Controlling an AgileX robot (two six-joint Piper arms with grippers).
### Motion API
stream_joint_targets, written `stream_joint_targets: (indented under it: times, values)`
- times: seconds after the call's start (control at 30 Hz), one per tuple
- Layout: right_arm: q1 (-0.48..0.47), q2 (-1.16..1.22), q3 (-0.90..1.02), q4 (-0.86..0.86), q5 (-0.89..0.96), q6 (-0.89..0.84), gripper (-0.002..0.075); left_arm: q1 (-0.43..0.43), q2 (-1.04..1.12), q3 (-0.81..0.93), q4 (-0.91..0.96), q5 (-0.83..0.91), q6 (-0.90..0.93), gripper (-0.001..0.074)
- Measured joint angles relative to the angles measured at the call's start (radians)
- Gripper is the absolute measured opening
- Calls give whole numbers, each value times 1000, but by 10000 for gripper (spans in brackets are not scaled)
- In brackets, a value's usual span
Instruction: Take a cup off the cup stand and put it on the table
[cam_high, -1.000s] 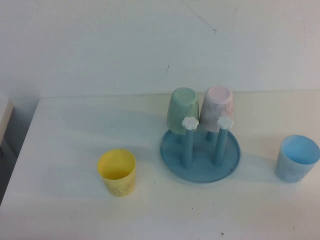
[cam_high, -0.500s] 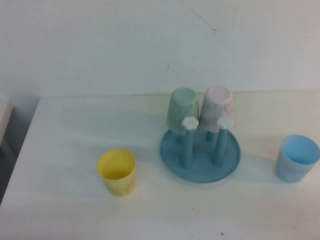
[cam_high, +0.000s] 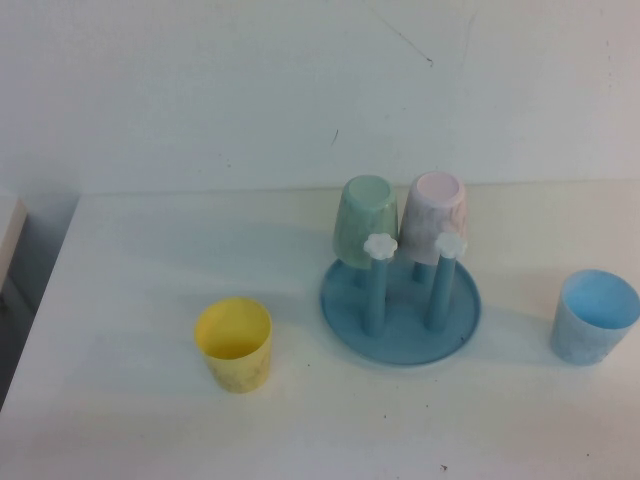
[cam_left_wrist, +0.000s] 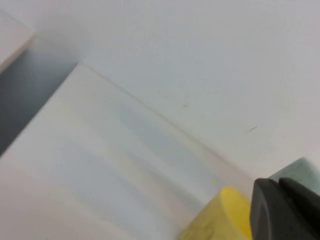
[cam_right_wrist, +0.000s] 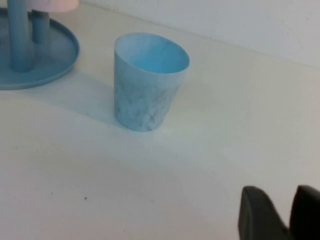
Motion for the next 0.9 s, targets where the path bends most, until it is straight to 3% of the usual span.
stream_joint_targets:
  times: [0.17, 0.5, 0.9]
  values:
    - [0, 0, 2, 101, -28, 29, 154, 0, 0, 0, -236, -44, -5, -2]
    - [0, 0, 2, 459, -162, 295, 154, 0, 0, 0, -302, -79, -5, -2]
    - [0, 0, 2, 505, -177, 310, 154, 0, 0, 0, -327, -83, 61, -2]
